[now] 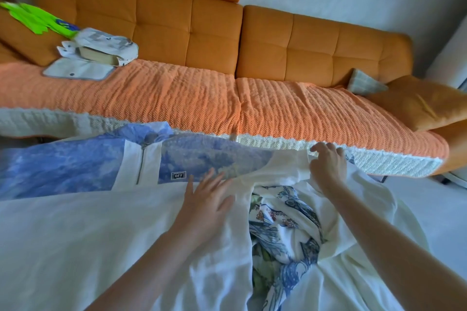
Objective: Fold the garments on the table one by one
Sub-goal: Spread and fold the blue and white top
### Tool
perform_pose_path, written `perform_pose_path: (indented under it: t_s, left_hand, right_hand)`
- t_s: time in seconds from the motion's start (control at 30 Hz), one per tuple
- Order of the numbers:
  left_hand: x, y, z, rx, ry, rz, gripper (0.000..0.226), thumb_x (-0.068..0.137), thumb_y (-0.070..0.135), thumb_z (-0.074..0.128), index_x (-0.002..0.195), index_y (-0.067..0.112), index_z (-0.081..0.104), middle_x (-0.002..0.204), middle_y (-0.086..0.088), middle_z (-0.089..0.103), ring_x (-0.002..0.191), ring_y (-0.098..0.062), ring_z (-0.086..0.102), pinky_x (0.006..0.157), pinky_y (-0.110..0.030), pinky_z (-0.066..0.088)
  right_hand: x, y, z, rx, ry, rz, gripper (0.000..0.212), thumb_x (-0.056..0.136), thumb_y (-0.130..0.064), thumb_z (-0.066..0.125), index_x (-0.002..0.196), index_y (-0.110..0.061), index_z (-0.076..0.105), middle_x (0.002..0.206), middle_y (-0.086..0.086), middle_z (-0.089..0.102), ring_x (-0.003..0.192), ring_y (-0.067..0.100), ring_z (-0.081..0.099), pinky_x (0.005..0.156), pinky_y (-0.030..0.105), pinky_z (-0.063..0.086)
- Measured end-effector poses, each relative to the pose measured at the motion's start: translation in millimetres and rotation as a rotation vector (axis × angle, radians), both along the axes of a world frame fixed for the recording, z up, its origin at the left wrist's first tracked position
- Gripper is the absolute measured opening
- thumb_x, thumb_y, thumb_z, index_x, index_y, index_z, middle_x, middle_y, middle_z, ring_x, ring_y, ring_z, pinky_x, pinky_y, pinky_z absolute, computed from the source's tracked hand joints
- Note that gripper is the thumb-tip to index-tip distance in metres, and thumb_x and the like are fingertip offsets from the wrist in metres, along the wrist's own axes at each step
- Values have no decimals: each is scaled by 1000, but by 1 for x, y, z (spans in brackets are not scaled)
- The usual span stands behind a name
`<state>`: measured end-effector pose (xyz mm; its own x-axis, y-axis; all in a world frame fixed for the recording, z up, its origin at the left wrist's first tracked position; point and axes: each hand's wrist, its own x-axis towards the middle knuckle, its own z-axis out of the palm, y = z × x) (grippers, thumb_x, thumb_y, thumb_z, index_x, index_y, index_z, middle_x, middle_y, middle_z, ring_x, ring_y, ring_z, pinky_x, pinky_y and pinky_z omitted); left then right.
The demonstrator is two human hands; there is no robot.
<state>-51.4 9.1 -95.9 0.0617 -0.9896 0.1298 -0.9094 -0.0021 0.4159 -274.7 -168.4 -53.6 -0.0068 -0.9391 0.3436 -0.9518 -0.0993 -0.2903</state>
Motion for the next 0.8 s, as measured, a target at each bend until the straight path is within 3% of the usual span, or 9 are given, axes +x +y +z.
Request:
perform_pose_path:
  t_s: [0.13,0.2,0.27,0.33,0.43,0.5,0.63,0.7,0.8]
  left_hand:
    - [-43,-7,2,105,27,-118,53,98,47,31,147,29,23,157,7,12,144,-10,9,117,-37,4]
    - [-54,-3,-12,133,-24,-169,53,99,36,34,149,24,20,159,3,4,145,-12,7,115,-32,5]
    - [-55,4,-21,134,-59,-230,53,100,32,31,150,27,14,158,5,0,145,-11,0,115,-29,-2]
    - [-44,11,-17,164,85,-252,51,101,36,32,149,33,15,157,5,12,145,-13,7,113,-24,-3]
    - [0,20,1,16,310,-27,44,99,38,37,143,36,33,149,2,35,139,-18,26,112,-25,14]
    - [44,22,2,-97,215,138,46,96,41,35,139,28,43,144,-1,43,137,-18,33,110,-28,20]
    - [120,40,-29,167,-132,318,68,89,60,11,147,28,25,155,4,21,145,-16,13,115,-39,5]
    - [134,53,-45,159,-214,328,81,83,66,-3,144,28,34,153,6,26,141,-19,28,110,-40,11]
    - [138,62,-62,129,-184,318,74,94,60,4,127,23,59,136,-2,53,121,-24,55,99,-42,25]
  right_hand:
    - [20,18,5,-176,-10,374,24,94,-15,50,114,-14,64,117,2,64,106,18,53,92,31,42]
    - [21,22,-11,12,146,527,25,96,-29,50,111,-18,65,112,-2,66,93,12,59,90,26,45]
    - [13,24,-26,356,321,477,35,97,-43,40,103,-20,66,101,-2,66,92,17,63,85,29,47]
    - [10,28,-26,456,392,424,43,99,-41,29,104,-17,64,99,0,66,94,22,63,81,31,49]
    - [31,39,-6,169,188,460,37,99,-34,37,109,-14,67,112,4,66,106,22,58,93,37,46]
    - [61,53,8,94,57,569,29,98,-29,43,107,-16,68,115,3,65,111,23,55,93,38,44]
    - [141,73,10,439,-20,747,29,98,-20,45,110,-3,64,115,11,65,101,28,63,86,37,50]
    - [177,76,3,511,-168,735,29,96,-19,47,108,1,63,109,18,65,103,33,61,83,38,49]
    - [226,73,-5,484,-184,741,31,96,-22,48,120,-7,60,118,11,63,106,30,60,85,31,44]
